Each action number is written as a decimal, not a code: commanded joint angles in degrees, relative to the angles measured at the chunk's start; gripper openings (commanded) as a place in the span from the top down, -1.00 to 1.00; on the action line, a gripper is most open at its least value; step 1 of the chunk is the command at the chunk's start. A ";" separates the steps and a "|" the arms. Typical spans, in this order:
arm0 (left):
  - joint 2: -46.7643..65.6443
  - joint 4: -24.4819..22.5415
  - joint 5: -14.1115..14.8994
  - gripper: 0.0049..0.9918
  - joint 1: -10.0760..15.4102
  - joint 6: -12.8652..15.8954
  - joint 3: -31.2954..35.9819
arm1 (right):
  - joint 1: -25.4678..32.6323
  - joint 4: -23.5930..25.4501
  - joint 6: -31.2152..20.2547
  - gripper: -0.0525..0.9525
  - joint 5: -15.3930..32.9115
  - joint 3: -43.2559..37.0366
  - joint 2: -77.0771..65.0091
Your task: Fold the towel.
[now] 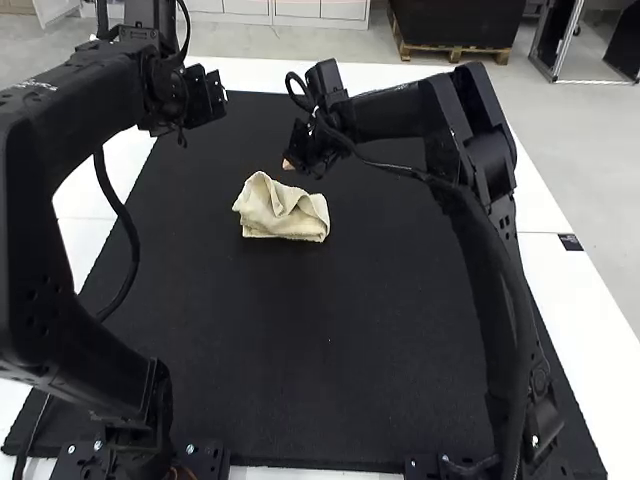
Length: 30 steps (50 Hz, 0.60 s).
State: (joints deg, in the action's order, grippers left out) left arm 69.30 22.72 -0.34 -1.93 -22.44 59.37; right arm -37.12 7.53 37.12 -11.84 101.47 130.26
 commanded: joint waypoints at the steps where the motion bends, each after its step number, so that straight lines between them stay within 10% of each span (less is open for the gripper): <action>1: -2.15 -0.31 0.60 -0.91 -0.70 -0.68 -0.49 | -2.08 -0.41 0.67 0.93 -1.00 -0.66 -3.17; 30: -2.15 -0.31 0.78 -0.91 -0.70 -0.68 -0.49 | -2.25 -1.73 0.58 0.93 -0.73 -3.03 -3.08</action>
State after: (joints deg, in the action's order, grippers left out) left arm 69.30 22.70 -0.14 -2.04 -22.46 59.40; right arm -39.83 6.26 37.32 -12.45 98.91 130.26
